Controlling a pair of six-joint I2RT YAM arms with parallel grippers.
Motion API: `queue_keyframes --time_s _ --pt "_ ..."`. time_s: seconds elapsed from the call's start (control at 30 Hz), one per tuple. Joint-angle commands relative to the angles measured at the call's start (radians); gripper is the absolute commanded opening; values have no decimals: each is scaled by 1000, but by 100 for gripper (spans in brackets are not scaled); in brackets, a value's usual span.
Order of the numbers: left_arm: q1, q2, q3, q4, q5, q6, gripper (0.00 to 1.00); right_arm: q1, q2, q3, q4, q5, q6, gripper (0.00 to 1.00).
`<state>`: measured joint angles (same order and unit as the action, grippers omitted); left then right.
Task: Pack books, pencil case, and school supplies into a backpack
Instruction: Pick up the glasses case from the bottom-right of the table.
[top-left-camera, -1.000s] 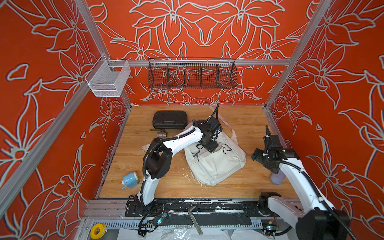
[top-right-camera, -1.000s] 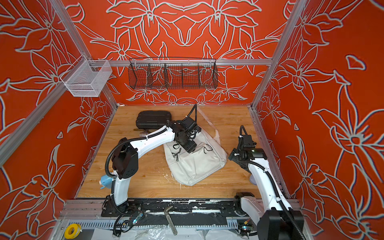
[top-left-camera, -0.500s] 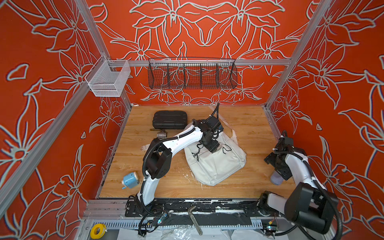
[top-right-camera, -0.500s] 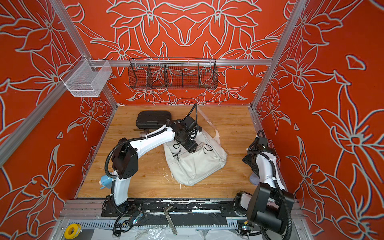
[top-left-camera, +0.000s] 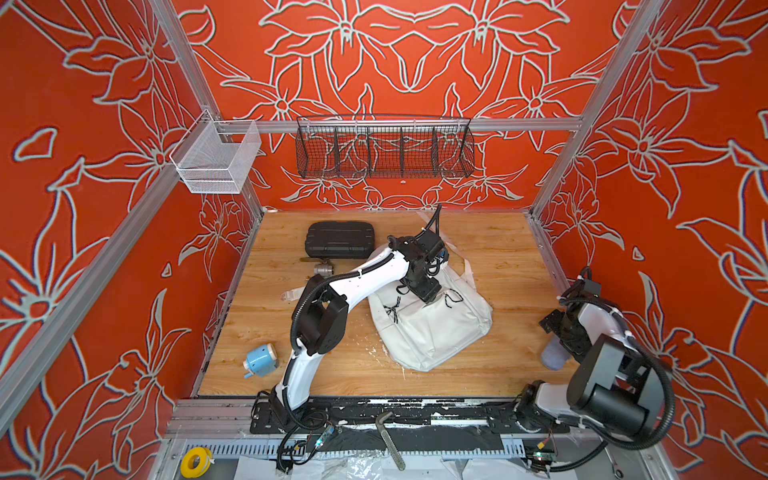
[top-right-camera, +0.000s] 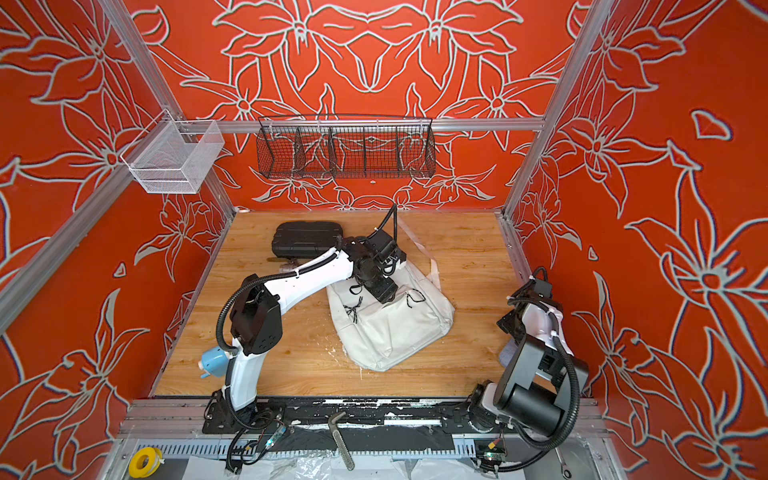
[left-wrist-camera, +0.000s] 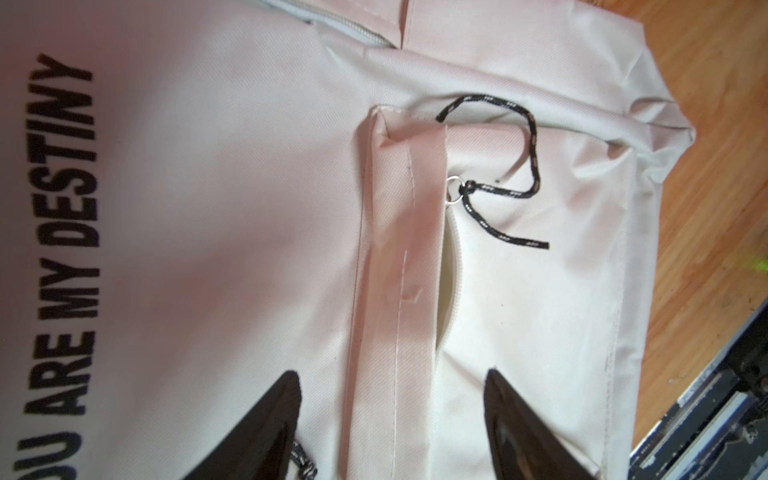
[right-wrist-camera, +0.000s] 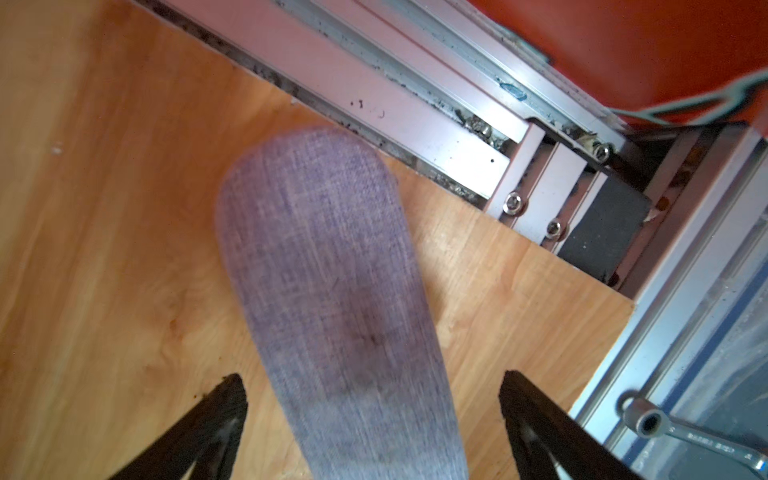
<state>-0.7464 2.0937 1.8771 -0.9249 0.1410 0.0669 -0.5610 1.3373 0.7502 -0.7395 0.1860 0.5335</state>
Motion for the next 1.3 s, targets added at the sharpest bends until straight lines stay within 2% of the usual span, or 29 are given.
queue_keyframes --time_s 0.0,0.23,0.57,0.73,0.83,0.93,1.13,1.27 --pt "-5 11 9 -45 -10 -5 70 -11 28 -14 38 -11 -13 97" --pt "-4 7 8 -51 -22 -18 70 -13 80 -20 97 -71 -12 96" --pt "-4 14 24 -83 -43 -35 69 -11 97 8 106 -132 -9 68" --pt "-4 0 16 -77 -13 -35 69 10 59 -15 141 -178 -4 55" --pt "-8 -19 -10 -48 18 -33 70 59 36 -5 137 -185 -3 54" --pt "-17 -24 -26 -27 10 -30 70 152 4 18 126 -186 9 52" --pt "-21 68 58 -58 -58 -39 70 343 -104 94 106 -246 65 47" --pt "-21 133 129 -103 -111 -32 66 452 -154 155 68 -267 84 46"
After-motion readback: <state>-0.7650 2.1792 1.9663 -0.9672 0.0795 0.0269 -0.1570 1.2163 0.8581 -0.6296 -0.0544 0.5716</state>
